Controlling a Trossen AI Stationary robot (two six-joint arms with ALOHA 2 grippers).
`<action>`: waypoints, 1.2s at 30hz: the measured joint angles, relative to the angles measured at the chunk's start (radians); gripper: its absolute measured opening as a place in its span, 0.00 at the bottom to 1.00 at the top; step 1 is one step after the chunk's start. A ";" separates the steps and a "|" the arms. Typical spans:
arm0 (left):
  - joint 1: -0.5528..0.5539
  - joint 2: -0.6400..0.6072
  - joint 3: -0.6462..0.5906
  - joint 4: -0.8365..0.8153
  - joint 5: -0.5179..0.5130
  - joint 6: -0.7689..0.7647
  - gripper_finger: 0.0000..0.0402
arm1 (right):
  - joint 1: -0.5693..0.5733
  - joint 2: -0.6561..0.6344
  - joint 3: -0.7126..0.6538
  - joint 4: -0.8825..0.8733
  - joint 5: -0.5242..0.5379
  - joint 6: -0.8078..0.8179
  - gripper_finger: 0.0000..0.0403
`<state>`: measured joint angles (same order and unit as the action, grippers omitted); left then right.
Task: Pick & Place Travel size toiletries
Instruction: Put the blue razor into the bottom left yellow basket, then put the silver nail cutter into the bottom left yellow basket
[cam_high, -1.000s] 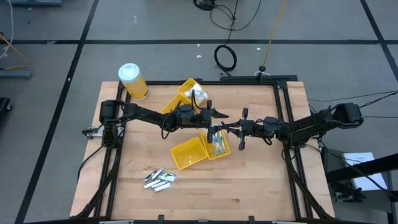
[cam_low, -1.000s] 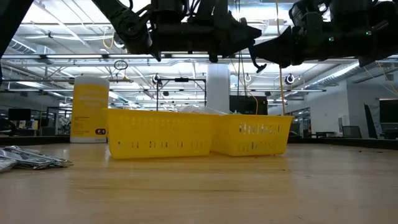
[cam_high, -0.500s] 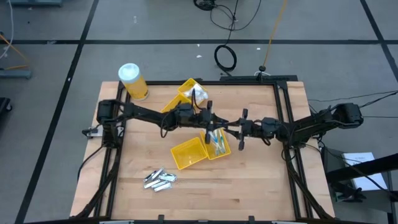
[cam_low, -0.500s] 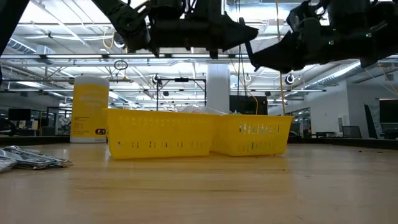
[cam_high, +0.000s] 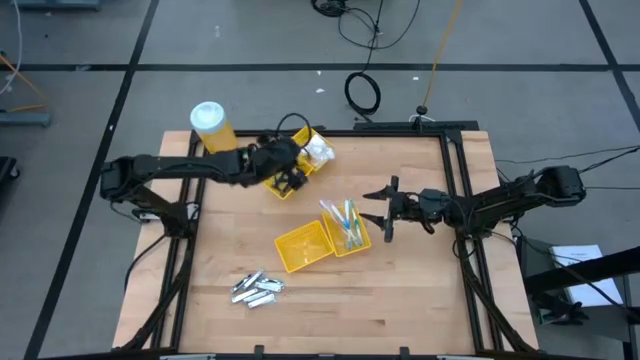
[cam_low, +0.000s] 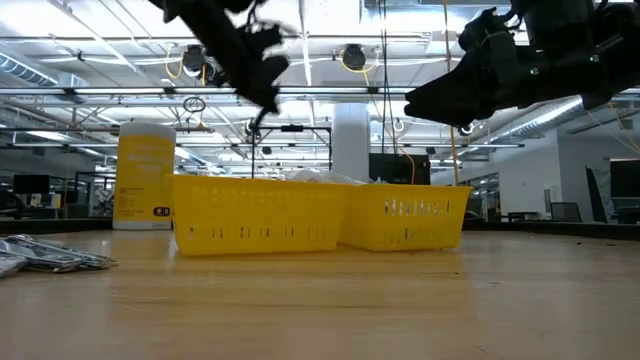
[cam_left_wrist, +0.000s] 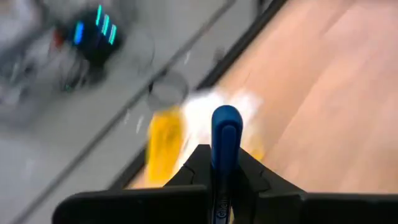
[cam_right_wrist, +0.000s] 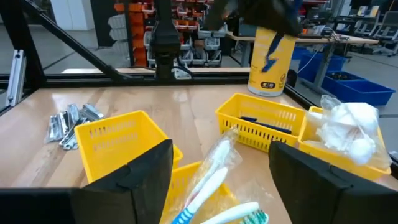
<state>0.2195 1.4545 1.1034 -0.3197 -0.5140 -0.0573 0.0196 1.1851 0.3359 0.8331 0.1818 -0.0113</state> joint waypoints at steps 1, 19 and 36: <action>0.023 -0.003 0.000 -0.065 0.002 -0.037 0.03 | 0.000 0.000 0.000 0.000 0.001 0.000 0.63; 0.148 0.120 -0.017 -0.161 0.276 -0.208 0.18 | 0.000 0.000 0.000 -0.022 0.004 -0.002 0.60; -0.018 -0.138 0.012 -0.557 0.374 -0.361 0.47 | 0.000 -0.095 0.000 -0.121 0.005 -0.038 0.60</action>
<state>0.2014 1.3166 1.1157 -0.8770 -0.1398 -0.4188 0.0193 1.0904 0.3359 0.7119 0.1864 -0.0494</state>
